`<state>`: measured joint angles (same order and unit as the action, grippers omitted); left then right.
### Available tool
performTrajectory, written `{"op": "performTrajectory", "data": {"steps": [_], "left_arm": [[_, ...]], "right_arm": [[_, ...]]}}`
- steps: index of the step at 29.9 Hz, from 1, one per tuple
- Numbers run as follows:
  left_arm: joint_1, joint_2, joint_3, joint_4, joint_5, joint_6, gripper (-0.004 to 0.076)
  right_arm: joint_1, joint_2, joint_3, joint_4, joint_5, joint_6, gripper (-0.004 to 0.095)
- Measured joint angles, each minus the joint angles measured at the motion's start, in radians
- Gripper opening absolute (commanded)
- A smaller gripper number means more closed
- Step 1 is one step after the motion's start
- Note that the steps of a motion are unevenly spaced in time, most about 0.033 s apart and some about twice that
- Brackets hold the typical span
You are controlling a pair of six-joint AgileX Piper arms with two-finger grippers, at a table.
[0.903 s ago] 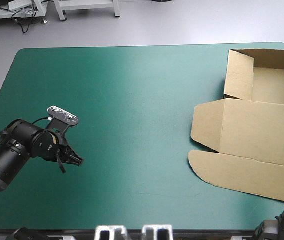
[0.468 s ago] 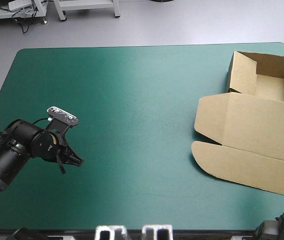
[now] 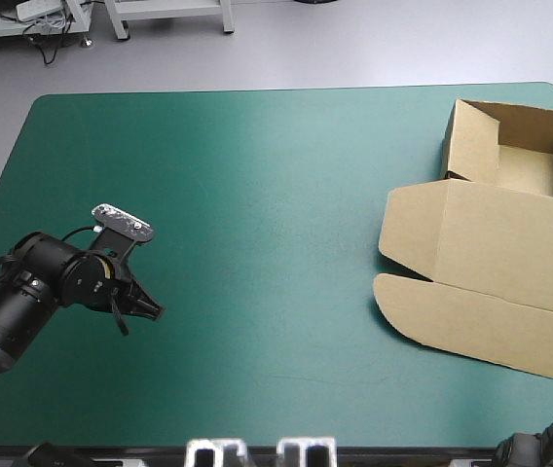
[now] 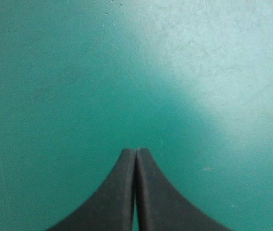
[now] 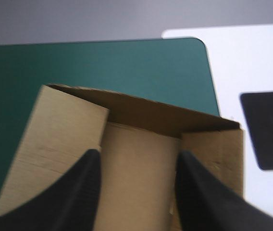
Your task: Fold the box
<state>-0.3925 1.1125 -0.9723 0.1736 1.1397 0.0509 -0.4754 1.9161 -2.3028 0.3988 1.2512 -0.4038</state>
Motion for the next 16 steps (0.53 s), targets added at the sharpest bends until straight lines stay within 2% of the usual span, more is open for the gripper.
{"op": "performTrajectory", "data": {"steps": [1, 5, 11, 13, 16], "left_arm": [[0.000, 0.000, 0.000, 0.000, -0.007, 0.000, -0.0009], [0.000, 0.000, 0.000, 0.000, -0.032, 0.000, -0.0009], [0.000, 0.000, 0.000, -0.002, -0.067, 0.000, -0.0009], [0.000, 0.000, 0.000, -0.006, -0.075, 0.000, -0.0009], [0.000, 0.000, 0.000, -0.023, -0.082, 0.000, -0.0009]], "right_arm": [[0.014, -0.012, 0.000, 0.016, 0.000, -0.003, -0.0016], [0.131, -0.063, 0.000, 0.032, 0.000, -0.005, -0.0018], [0.385, -0.118, 0.000, 0.038, 0.000, 0.003, -0.0018], [0.475, -0.126, 0.000, 0.007, 0.000, 0.004, -0.0018], [0.623, -0.134, 0.000, -0.100, 0.001, 0.025, -0.0018]]}}
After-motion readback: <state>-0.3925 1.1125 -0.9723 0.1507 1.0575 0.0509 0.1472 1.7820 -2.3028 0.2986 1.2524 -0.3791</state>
